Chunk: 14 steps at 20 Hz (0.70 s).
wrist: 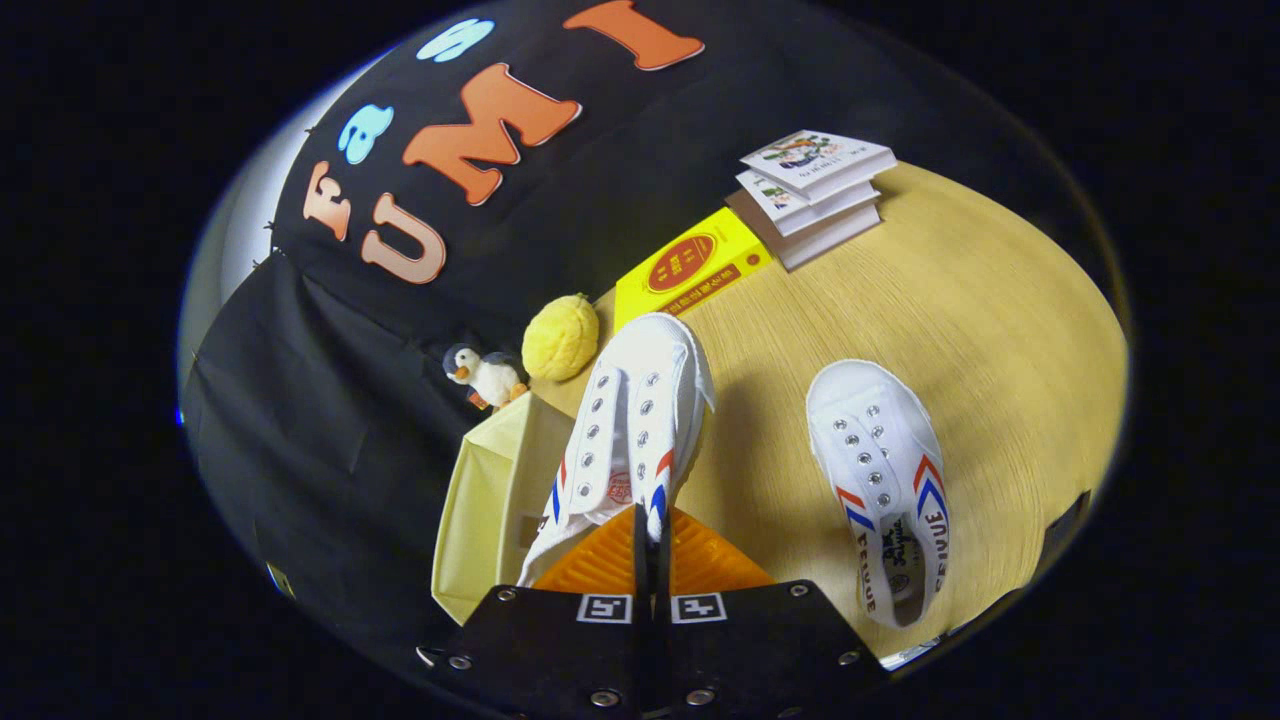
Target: Open the storage box then place both shoes into the box .Put the left shoe in first, then the right shoe, with the right side of both shoes facing outward in a uniform manner.
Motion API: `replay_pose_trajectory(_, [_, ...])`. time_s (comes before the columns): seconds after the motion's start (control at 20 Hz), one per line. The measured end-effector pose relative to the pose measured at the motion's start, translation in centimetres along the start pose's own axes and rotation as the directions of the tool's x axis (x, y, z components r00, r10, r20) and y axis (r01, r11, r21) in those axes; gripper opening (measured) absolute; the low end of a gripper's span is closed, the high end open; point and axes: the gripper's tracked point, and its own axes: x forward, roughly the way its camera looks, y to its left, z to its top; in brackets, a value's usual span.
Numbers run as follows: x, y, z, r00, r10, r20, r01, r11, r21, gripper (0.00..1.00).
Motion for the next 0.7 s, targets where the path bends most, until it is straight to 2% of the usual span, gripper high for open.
replay_pose_trajectory(0.3, [-3.1,9.0,2.1,0.995,0.067,0.069,-0.063,0.996,-0.064,0.0])
replay_pose_trajectory(0.55, [-0.7,15.5,-1.7,0.992,0.128,0.016,-0.127,0.99,-0.058,0.0])
replay_pose_trajectory(0.7, [1.8,17.5,-5.2,0.992,0.119,-0.045,-0.121,0.991,-0.06,0.0])
